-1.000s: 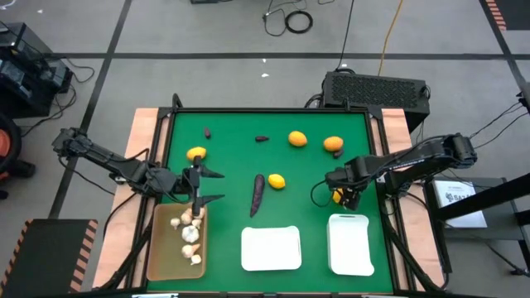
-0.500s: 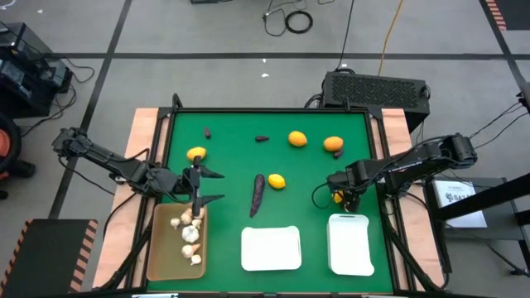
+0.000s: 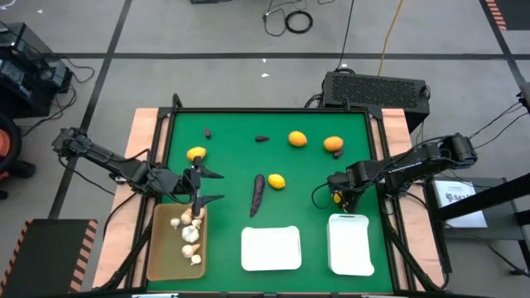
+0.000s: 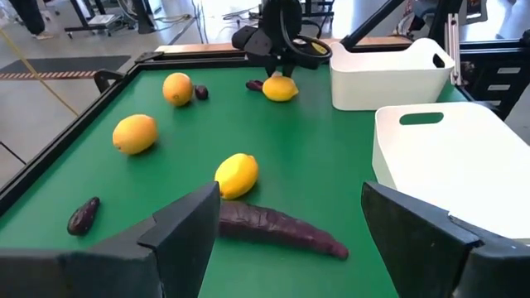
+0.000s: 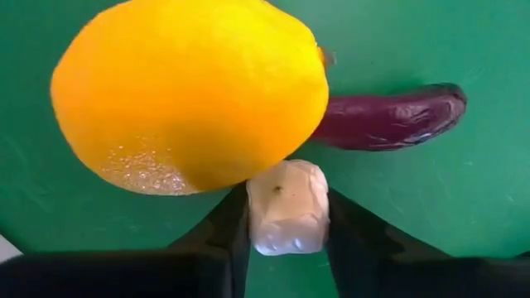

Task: Sort produce into baskets
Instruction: Put the garlic into the orange bin

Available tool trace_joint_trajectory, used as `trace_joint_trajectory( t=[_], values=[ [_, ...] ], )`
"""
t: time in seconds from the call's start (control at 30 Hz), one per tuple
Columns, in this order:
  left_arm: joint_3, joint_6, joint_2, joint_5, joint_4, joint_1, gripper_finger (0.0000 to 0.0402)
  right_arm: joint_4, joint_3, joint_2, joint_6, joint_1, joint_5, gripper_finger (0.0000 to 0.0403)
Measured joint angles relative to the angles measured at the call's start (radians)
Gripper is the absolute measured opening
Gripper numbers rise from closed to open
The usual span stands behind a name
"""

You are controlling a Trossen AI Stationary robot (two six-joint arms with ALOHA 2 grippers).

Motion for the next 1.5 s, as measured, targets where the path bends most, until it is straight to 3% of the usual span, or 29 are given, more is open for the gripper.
trace_joint_trajectory(
  t=[0.13, 0.43, 0.6, 0.73, 0.9, 1.1, 1.27, 1.5],
  values=[
    [0.0, 0.0, 0.0, 0.0, -0.006, 0.0, 0.0299, -0.046, 0.018, 0.0, 0.008, 0.0, 0.0, 0.0092],
    [0.0, -0.029, 0.0, -0.016, -0.1, 0.0, 0.0299, -0.222, 0.189, 0.0, 0.023, 0.0, 0.0, 0.0099],
    [0.0, -0.1, 0.0, -0.123, -0.233, 0.0, 0.0299, -0.295, 0.363, 0.0, 0.026, 0.0, 0.015, 0.01],
    [0.0, -0.181, 0.0, -0.293, -0.326, 0.0, 0.0299, -0.232, 0.499, 0.0, 0.034, 0.0, 0.093, 0.01],
    [-0.019, -0.236, -0.001, -0.415, -0.369, 0.001, 0.0299, 0.099, 0.565, -0.001, -0.089, 0.001, 0.14, 0.01],
    [-0.094, -0.234, -0.001, -0.437, -0.325, 0.049, 0.0299, 0.679, 0.536, 0.065, -0.318, 0.005, 0.124, 0.01],
    [-0.145, -0.207, -0.009, -0.378, -0.267, 0.186, 0.0299, 1.069, 0.535, 0.231, -0.462, 0.009, 0.047, 0.01],
    [-0.177, -0.129, -0.018, -0.198, -0.162, 0.392, 0.0299, 1.555, 0.578, 0.543, -0.49, 0.011, -0.108, 0.01]
  ],
)
